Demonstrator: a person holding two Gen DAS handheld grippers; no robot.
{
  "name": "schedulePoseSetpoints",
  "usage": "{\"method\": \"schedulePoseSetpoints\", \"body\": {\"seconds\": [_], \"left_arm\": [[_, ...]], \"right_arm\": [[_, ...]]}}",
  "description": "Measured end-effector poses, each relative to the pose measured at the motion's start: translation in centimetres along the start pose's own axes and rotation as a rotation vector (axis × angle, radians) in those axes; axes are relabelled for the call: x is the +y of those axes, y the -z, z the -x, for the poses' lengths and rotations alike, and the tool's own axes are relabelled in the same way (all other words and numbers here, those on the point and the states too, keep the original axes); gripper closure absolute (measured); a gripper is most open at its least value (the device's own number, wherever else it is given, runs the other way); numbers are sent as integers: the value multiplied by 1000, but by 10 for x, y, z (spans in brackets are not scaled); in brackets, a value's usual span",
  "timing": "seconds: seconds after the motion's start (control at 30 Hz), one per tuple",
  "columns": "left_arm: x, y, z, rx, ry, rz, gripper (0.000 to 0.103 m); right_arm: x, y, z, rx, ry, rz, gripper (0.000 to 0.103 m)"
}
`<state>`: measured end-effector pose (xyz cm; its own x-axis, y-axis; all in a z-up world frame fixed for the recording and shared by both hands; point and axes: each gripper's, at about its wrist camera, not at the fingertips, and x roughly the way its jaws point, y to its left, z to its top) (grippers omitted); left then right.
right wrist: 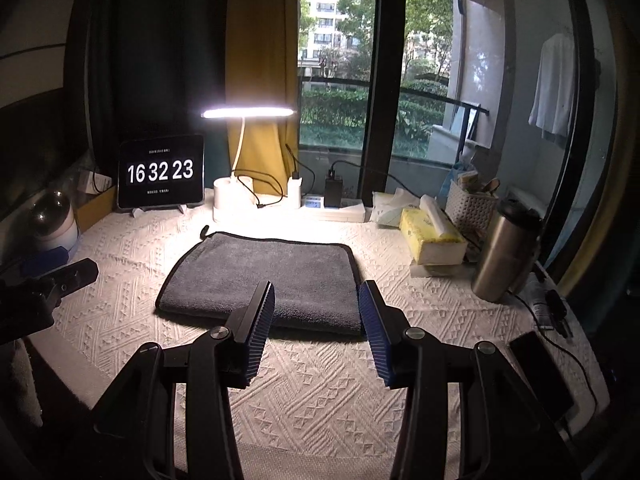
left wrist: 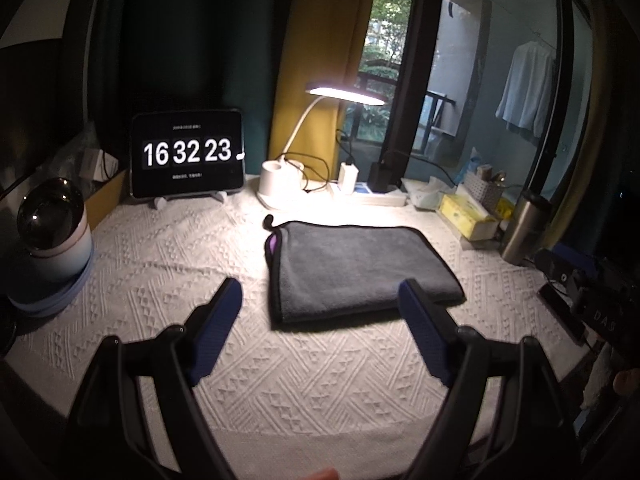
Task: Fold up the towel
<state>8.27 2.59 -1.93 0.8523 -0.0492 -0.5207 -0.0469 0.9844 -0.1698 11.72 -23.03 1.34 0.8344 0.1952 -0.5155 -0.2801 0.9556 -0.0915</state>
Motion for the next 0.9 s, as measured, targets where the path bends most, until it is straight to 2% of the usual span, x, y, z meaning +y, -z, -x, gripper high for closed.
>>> {"method": "schedulePoseSetpoints", "body": {"seconds": [0.33,0.63,0.9], "left_arm": [[-4,4,45,-103,-14,-44,21],[-1,12,72,-164,-4,-54,21],[0,21,94,-243,5,-67,21]], "right_arm": [[-1,2,45,-92,30,-11,56],[-2,8,79,-156,62,-13,56],[-1,20,94,-214,70,-25,56]]}}
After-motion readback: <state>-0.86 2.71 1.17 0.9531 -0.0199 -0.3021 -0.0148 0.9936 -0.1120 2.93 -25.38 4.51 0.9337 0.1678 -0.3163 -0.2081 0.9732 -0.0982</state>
